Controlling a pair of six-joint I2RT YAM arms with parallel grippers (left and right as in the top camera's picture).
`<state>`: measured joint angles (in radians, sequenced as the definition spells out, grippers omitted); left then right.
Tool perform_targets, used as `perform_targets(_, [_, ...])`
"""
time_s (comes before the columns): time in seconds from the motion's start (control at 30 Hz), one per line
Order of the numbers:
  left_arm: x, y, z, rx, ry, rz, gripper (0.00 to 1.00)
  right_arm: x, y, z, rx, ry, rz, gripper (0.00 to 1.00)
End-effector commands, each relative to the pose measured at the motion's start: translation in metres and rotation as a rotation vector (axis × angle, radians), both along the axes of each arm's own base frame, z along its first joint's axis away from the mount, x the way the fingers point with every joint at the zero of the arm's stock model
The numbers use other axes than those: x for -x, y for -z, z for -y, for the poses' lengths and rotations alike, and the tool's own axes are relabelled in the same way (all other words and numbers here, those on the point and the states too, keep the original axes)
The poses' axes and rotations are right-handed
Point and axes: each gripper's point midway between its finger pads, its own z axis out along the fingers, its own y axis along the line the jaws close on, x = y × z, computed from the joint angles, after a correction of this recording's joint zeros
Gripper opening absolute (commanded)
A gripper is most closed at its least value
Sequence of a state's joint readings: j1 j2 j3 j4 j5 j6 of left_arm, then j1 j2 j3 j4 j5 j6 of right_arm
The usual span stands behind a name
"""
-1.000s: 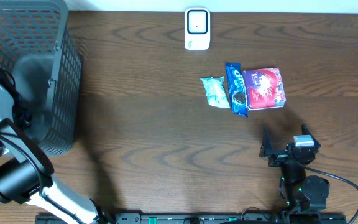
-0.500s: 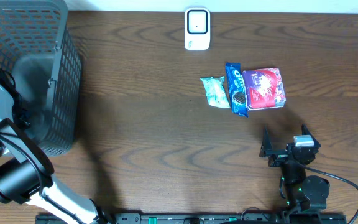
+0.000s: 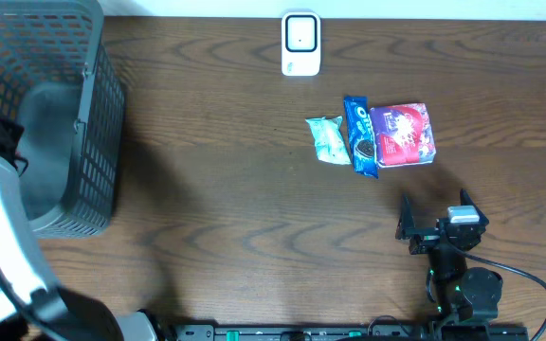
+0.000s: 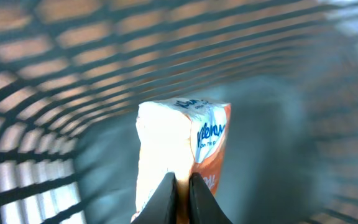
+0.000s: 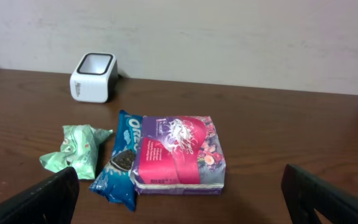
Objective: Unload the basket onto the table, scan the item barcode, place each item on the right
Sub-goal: 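Grasp the small orange-and-white tissue box in the basket with left gripper, then carry the orange box out and set it left of the mint packet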
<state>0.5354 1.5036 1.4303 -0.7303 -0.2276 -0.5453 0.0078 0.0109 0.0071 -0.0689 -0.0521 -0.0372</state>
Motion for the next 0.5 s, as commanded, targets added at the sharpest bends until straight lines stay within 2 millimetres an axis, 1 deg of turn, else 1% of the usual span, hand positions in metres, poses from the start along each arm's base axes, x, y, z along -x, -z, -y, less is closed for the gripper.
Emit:
perform_targets(0.0, [-0.027, -0.046, 0.037, -0.056, 0.216, 0.117, 0.07, 0.000, 0.000, -0.002, 0.001, -0.008, 0.002, 0.99])
perform_targets(0.07, [-0.036, -0.076, 0.061, -0.110, 0.315, 0.196, 0.07, 0.000, 0.000, -0.002, 0.001, -0.008, 0.002, 0.99])
perform_targets(0.17, [-0.042, -0.124, 0.104, -0.182, 0.468, 0.330, 0.07, 0.000, 0.000, -0.002, 0.001, -0.008, 0.001, 0.99])
perform_targets(0.2, [-0.042, -0.139, 0.120, -0.197, 0.512, 0.378, 0.07, 0.000, 0.000, -0.002, 0.001, -0.008, 0.001, 0.99])
perform_targets(0.23, [-0.040, -0.158, 0.143, -0.205, 0.578, 0.445, 0.07, 0.000, 0.000, -0.002, 0.001, -0.009, 0.001, 0.99])
perform_targets(0.27, [-0.038, -0.167, 0.157, -0.203, 0.619, 0.480, 0.07, 0.000, 0.000, -0.002, 0.001, -0.008, 0.002, 0.99])
perform_targets(0.33, [-0.033, -0.187, 0.198, -0.178, 0.742, 0.570, 0.07, 0.000, 0.000, -0.002, 0.001, -0.009, 0.002, 0.99])
perform_targets(0.37, [-0.030, -0.193, 0.216, -0.157, 0.797, 0.598, 0.07, 0.000, 0.000, -0.002, 0.001, -0.009, 0.001, 0.99])
perform_targets(0.4, [-0.028, -0.196, 0.237, -0.125, 0.856, 0.621, 0.07, 0.000, 0.000, -0.002, 0.001, -0.008, 0.002, 0.99])
perform_targets(0.47, [-0.026, -0.193, 0.274, -0.059, 0.968, 0.635, 0.07, 0.000, 0.000, -0.002, 0.001, -0.008, 0.001, 0.99])
